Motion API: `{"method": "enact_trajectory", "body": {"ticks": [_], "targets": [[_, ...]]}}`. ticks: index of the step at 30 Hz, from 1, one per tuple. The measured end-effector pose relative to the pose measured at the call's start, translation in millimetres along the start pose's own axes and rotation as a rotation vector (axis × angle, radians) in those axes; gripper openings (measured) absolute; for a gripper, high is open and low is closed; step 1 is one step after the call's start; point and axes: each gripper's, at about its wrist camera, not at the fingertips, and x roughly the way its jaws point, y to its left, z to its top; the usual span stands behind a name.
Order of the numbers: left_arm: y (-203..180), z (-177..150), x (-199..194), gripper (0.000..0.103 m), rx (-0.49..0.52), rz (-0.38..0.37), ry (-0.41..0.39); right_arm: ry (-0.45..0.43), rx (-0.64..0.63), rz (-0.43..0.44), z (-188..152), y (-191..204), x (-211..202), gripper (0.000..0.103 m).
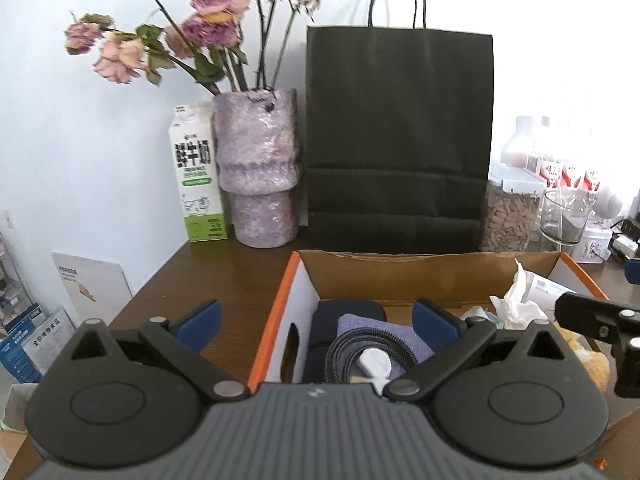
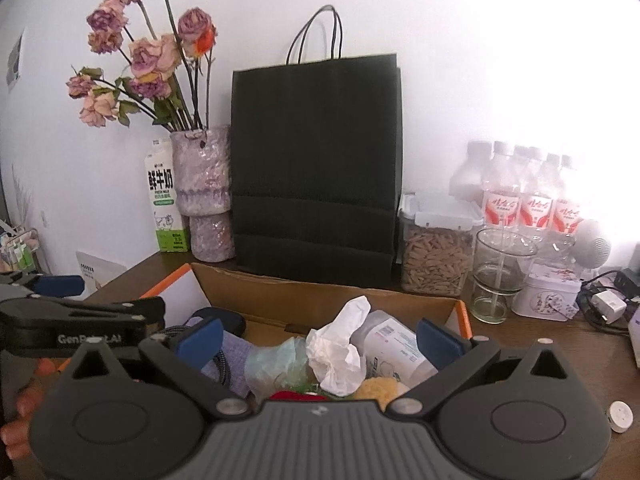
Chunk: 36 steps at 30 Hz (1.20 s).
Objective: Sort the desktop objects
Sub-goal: 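Open both tools to release the cable and tissue in the box, then withdraw both tools from the box back over the table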
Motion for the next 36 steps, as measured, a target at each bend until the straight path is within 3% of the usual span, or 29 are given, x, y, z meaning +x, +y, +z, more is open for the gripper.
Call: {"method": "enact_trajectory", "body": {"ticks": [13,25,33,36], "targets": [[20,-29,-70,0.103,-0.034,0.003,-0.051,-0.003,-0.06,-0.01,-30,16,-68,0.103],[17,-79,-89,0.103,0.028,-0.029,0.052,0.116,-0.094,-0.036,-87,27,-92,0.103],[-6,-111,-87,0.103,0.122,-0.109,0.131,0.199,-0.049,-0.068,-120,13,-88,0.103],[-15,-118,-80,0.103,0.142,-0.107,0.152,0.211,-0.021,-0.073,-127,6,-87,0.103]]}}
